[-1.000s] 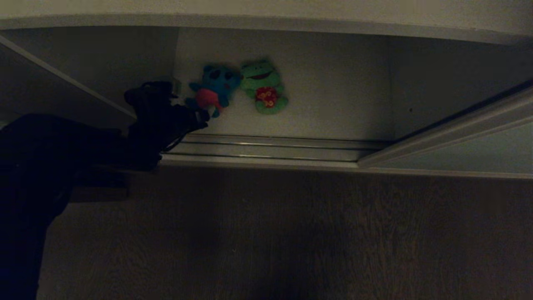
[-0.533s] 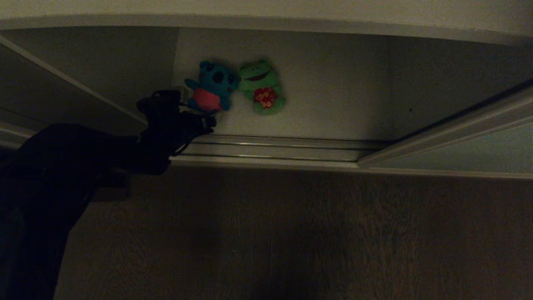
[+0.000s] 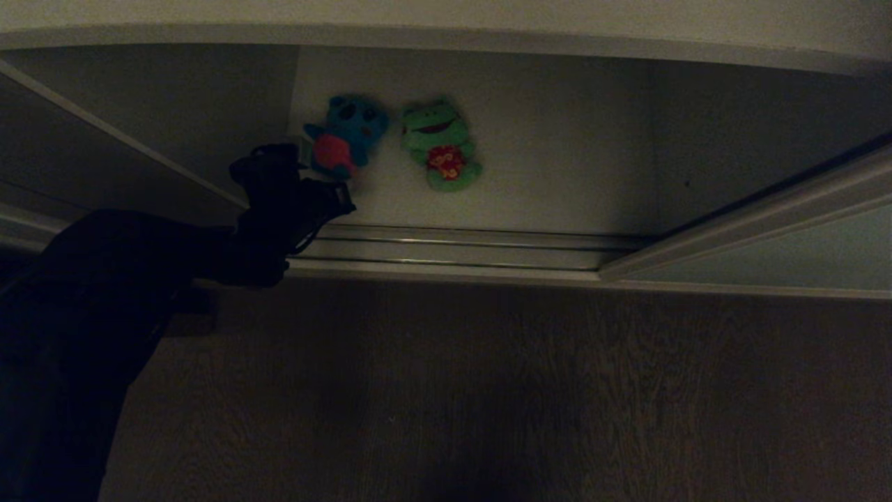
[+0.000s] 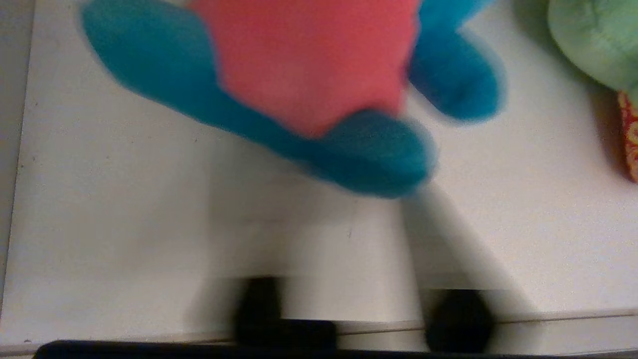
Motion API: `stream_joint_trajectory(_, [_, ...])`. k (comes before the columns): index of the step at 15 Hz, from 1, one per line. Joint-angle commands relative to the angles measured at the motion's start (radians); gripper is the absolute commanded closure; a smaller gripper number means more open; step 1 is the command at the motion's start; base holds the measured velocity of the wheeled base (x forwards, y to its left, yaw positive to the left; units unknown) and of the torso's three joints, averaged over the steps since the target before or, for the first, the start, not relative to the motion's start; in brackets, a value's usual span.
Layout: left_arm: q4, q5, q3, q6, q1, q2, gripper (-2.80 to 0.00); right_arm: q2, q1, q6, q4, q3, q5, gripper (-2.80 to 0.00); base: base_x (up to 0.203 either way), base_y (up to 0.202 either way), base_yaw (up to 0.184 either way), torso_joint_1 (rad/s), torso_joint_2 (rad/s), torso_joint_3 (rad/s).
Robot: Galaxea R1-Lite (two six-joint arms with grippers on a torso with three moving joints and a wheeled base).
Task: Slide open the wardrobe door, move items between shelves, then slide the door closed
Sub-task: Place the blue doll on the higher shelf
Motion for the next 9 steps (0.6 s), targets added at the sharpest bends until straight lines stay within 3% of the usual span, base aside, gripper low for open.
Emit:
stream_joint_trajectory(1, [-0.005,0.000,0.007,-0.007,-0.001,-0.011,0.00,-0.003,0.000,0.000,0.000,0.000,0.000,0.00,0.000,0.000,0.000,0.000,0.00,0.000])
stream_joint_trajectory(9, [-0.014,0.009,0.109,-0.038,-0.016,-0.145,0.00,-0.002,0.000,0.000,0.000,0.000,0.000,0.00,0.000,0.000,0.000,0.000,0.00,0.000])
